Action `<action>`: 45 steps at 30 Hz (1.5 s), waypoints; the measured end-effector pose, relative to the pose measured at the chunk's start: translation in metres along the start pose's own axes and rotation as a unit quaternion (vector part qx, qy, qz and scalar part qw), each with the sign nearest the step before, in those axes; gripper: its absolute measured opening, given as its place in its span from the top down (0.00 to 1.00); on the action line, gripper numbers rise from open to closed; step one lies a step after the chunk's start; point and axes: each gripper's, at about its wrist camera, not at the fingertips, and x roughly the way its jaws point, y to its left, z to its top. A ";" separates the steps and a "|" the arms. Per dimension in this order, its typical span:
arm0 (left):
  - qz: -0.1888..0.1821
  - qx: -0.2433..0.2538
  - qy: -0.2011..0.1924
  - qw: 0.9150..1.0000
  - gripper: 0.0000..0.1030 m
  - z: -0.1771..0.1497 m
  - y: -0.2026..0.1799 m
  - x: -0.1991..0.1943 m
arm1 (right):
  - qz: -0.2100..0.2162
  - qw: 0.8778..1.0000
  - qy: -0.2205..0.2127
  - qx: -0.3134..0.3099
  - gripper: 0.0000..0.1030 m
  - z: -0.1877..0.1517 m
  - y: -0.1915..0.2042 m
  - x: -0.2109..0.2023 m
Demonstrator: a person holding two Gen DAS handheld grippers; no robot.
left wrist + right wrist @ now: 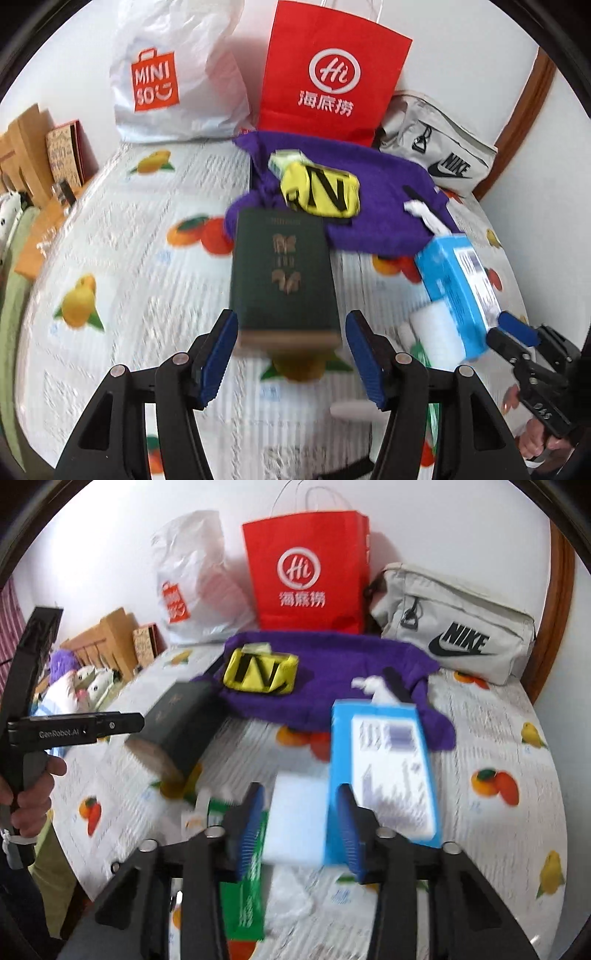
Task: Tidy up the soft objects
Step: 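Move both tools back toward the items beside the dark green box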
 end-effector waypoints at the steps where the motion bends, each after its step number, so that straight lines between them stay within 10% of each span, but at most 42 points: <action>1: -0.001 -0.003 0.004 1.000 0.43 -0.007 0.001 0.001 | -0.007 1.000 0.005 -0.006 0.66 -0.006 0.005 0.002; 19: -0.012 -0.018 0.032 0.999 0.43 -0.056 0.026 0.014 | -0.107 0.987 0.022 -0.118 0.76 -0.035 0.047 0.056; 45: -0.046 0.063 0.042 0.996 0.39 -0.101 -0.005 0.009 | -0.049 0.998 -0.017 -0.046 0.91 -0.077 0.029 -0.048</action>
